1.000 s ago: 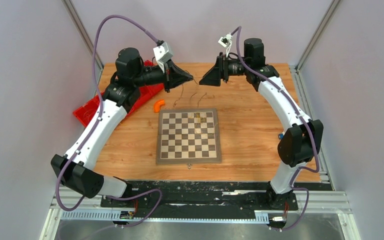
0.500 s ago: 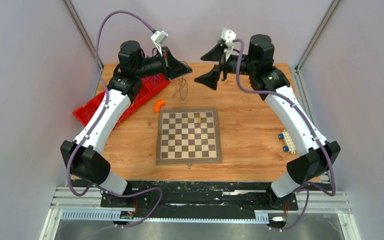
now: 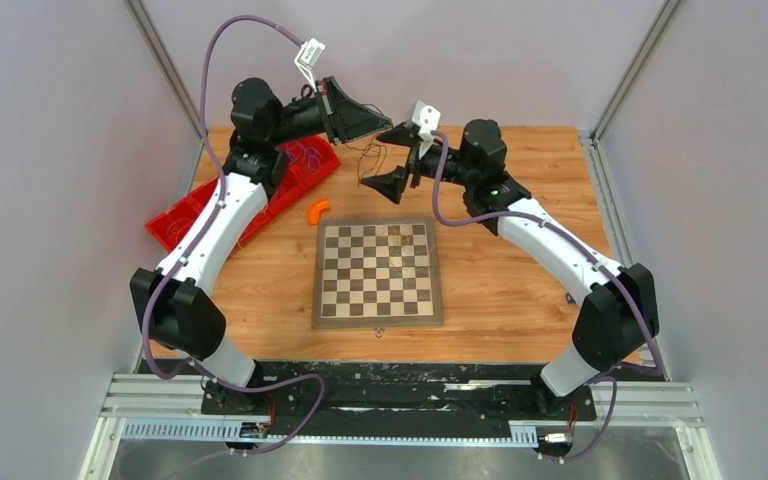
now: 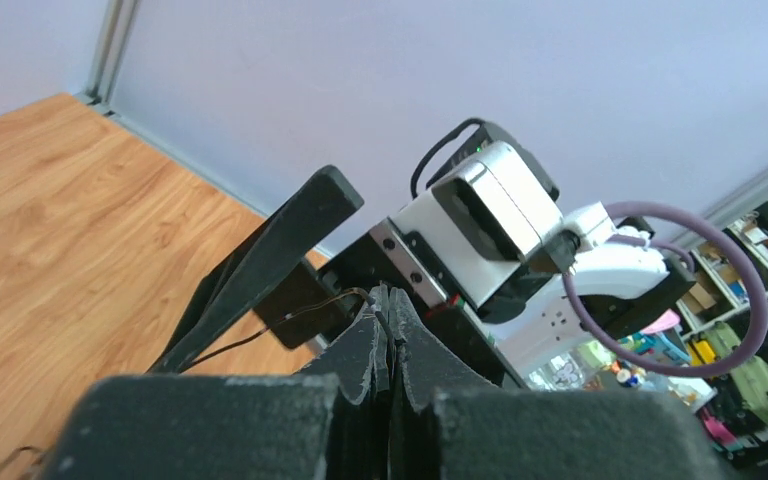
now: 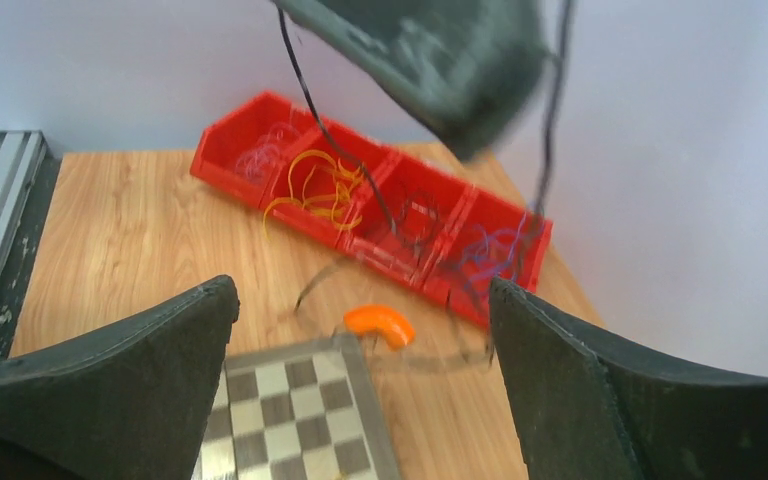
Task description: Untangle the cables
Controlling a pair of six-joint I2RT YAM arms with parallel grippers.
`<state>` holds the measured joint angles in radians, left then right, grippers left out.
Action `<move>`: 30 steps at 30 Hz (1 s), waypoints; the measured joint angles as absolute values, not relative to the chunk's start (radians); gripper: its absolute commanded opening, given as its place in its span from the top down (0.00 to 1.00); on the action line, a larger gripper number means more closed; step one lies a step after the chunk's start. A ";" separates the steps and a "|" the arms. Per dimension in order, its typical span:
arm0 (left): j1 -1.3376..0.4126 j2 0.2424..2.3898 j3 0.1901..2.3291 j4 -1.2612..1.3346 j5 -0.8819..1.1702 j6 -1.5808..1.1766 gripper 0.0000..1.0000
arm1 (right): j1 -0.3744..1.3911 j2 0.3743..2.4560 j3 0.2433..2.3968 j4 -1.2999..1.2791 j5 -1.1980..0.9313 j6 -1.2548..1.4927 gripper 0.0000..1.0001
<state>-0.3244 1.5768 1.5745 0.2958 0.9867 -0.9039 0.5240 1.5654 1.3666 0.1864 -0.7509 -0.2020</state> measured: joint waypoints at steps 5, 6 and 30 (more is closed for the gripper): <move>-0.324 1.577 1.578 0.352 0.996 -0.956 1.00 | 0.570 1.618 1.367 0.357 -0.692 -0.143 0.11; -0.324 1.578 1.579 0.357 0.997 -0.961 1.00 | 0.570 1.630 1.367 0.375 -0.680 -0.135 0.25; -0.127 1.392 1.350 -0.289 0.991 -0.045 1.00 | 0.459 1.678 1.531 0.253 -0.793 0.098 1.00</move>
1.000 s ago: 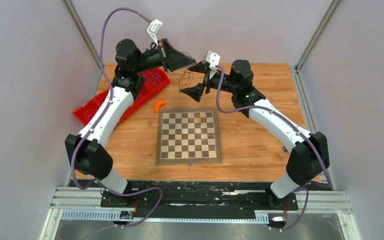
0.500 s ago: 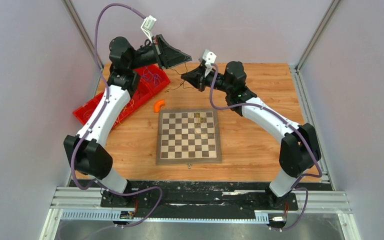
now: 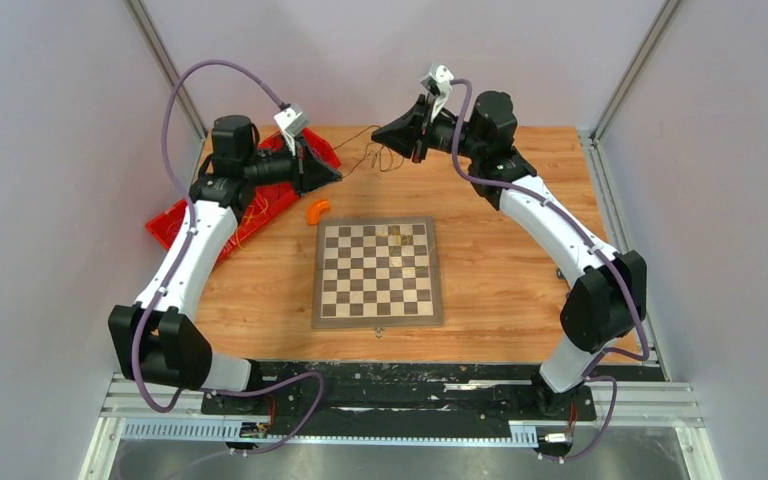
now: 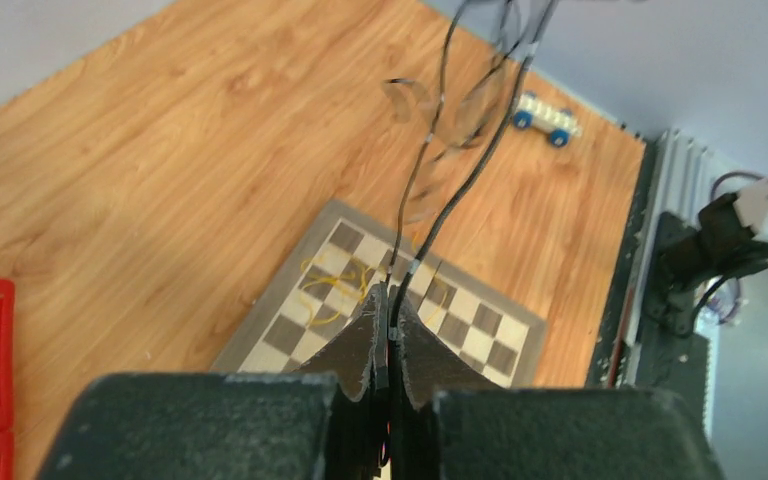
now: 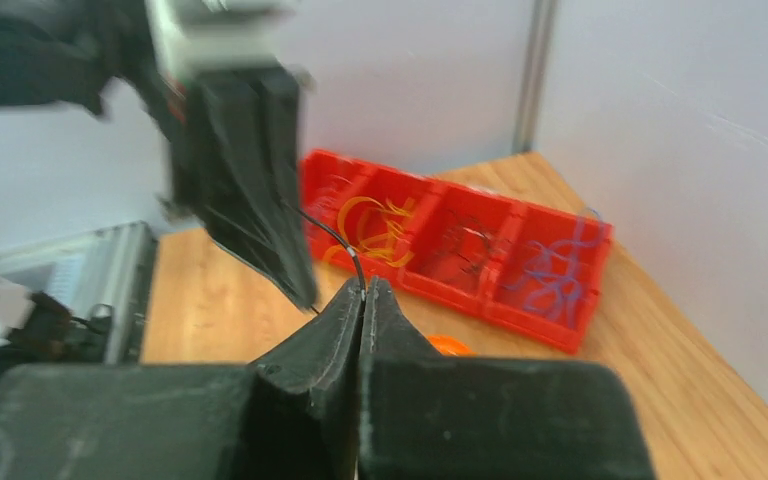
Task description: Untangle the cables
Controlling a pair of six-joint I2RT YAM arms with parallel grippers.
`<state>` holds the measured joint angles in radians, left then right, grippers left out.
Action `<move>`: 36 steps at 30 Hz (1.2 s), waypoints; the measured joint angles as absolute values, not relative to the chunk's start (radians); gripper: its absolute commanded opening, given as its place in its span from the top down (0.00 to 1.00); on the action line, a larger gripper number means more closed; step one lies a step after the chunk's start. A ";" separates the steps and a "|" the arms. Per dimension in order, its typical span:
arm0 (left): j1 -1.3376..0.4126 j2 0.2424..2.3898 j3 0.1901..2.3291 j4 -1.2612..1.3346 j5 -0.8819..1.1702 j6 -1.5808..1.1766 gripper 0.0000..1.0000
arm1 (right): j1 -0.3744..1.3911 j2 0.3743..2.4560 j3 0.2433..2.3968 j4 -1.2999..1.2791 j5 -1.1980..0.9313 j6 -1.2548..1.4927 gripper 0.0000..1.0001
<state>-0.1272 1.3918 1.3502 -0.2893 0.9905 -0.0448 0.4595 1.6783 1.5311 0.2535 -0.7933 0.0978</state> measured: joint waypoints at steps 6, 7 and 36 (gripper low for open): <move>-0.181 1.437 1.279 -0.272 0.931 0.011 0.99 | 0.464 1.695 1.650 0.247 -0.911 0.295 1.00; -0.199 1.446 1.280 -0.269 0.921 0.020 0.96 | 0.465 1.700 1.662 0.249 -0.924 0.317 1.00; 0.147 1.603 1.569 -0.280 0.722 -0.137 1.00 | 0.440 1.758 1.609 -0.250 -0.896 -0.078 0.12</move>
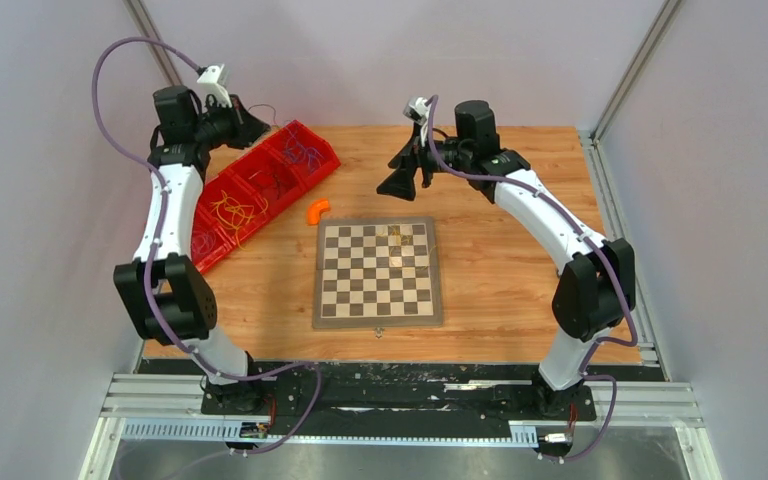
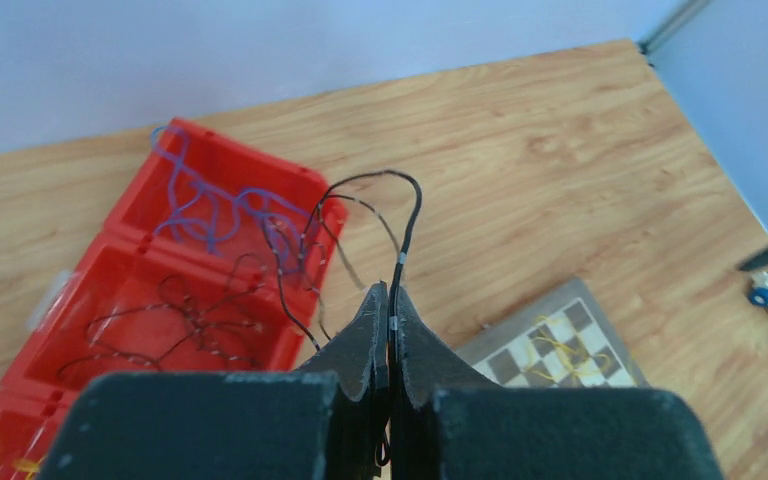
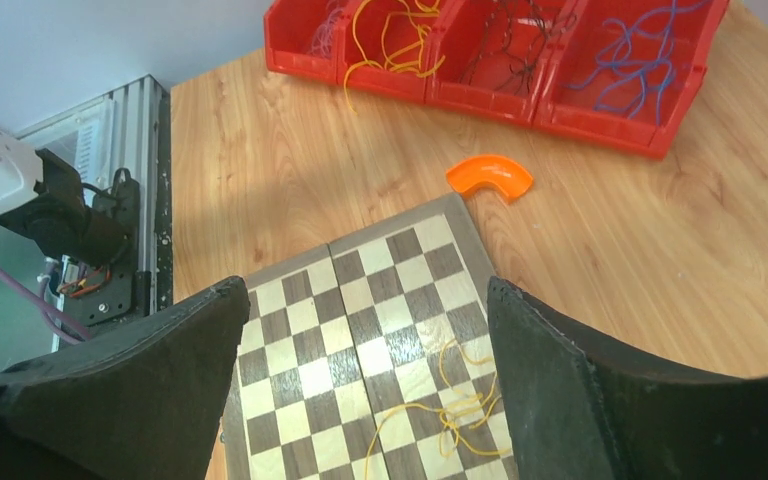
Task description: Untangle the cables
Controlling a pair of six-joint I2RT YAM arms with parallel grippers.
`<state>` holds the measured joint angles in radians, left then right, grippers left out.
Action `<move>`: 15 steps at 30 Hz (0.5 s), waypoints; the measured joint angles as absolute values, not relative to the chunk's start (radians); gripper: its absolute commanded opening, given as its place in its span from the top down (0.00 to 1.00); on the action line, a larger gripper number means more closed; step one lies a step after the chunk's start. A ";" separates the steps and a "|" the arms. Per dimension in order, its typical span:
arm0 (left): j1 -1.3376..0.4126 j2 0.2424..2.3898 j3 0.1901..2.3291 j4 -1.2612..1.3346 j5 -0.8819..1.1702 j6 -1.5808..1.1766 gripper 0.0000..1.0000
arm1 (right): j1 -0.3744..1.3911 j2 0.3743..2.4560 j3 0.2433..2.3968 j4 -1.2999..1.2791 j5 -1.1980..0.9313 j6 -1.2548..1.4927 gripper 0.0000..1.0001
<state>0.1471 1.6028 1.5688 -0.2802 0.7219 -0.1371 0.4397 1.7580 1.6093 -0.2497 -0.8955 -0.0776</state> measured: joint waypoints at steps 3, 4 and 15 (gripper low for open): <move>0.197 1.691 1.603 -0.276 0.723 -0.152 1.00 | 0.432 1.756 1.590 -0.270 -0.885 -0.093 0.12; 0.209 1.717 1.616 -0.272 0.728 -0.156 1.00 | 0.429 1.755 1.584 -0.278 -0.879 -0.100 0.12; 0.258 1.893 1.709 -0.264 0.760 -0.148 1.00 | 0.404 1.732 1.568 -0.332 -0.844 -0.140 0.12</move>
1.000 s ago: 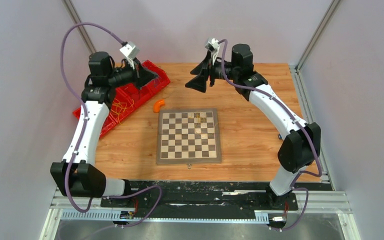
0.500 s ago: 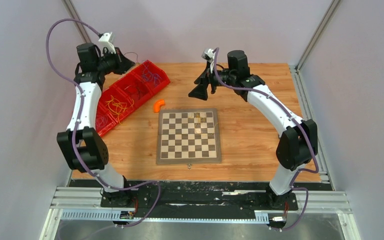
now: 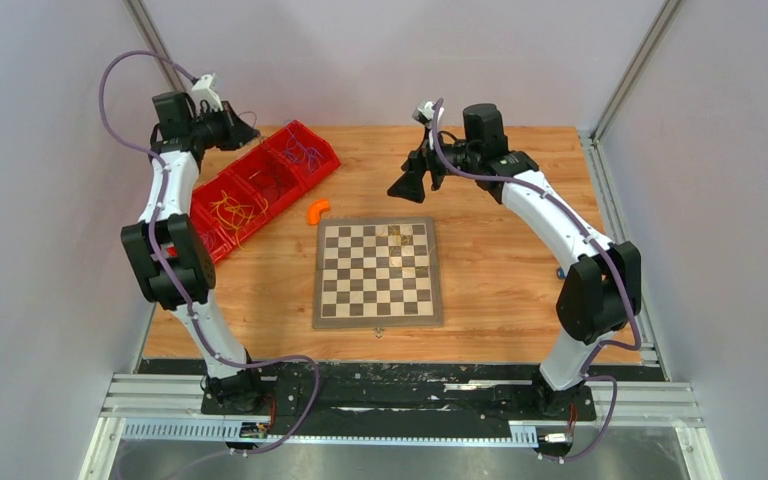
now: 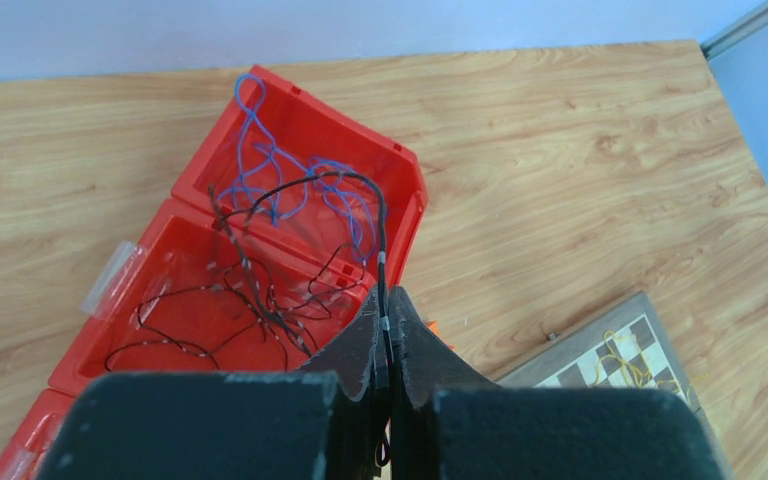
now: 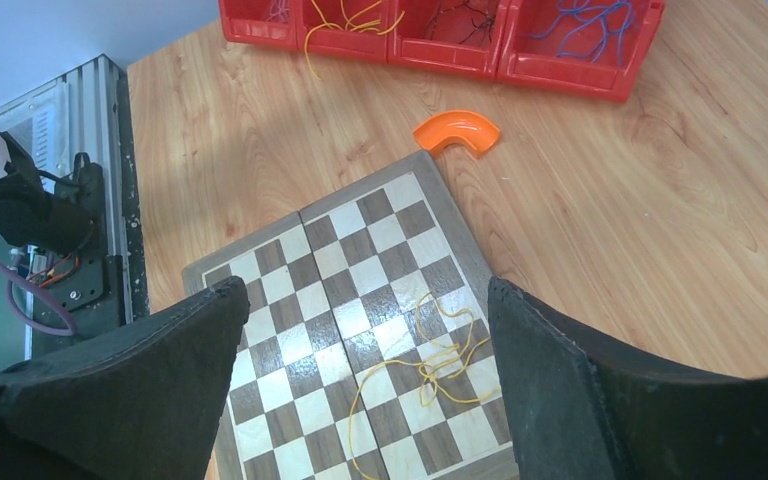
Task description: Untangle the cables
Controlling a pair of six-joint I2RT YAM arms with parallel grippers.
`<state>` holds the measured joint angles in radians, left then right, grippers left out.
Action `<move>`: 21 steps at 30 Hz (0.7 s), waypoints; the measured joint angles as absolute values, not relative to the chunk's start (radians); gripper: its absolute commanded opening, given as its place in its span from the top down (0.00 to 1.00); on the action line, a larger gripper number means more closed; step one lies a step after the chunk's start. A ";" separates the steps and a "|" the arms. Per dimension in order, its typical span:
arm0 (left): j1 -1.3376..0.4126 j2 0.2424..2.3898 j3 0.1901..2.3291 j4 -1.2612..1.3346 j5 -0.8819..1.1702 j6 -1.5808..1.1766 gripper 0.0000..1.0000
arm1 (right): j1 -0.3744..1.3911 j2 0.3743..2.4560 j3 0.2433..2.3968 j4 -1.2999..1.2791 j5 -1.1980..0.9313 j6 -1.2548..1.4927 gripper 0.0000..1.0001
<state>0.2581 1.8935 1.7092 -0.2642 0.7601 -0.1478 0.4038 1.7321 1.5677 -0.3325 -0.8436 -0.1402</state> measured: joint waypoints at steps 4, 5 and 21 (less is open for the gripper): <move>0.258 1.944 1.711 -0.270 0.771 -0.140 1.00 | 0.395 1.731 1.568 -0.346 -0.840 -0.144 0.12; 0.258 1.955 1.711 -0.272 0.772 -0.139 1.00 | 0.393 1.731 1.568 -0.351 -0.839 -0.144 0.12; 0.252 2.069 1.711 -0.388 0.644 -0.070 0.52 | 0.370 1.732 1.568 -0.385 -0.839 -0.157 0.11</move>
<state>0.2516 2.0689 1.7107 -0.3882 0.6441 -0.0704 0.3698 1.7317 1.5677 -0.3851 -0.8387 -0.1574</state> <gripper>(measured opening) 0.329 0.884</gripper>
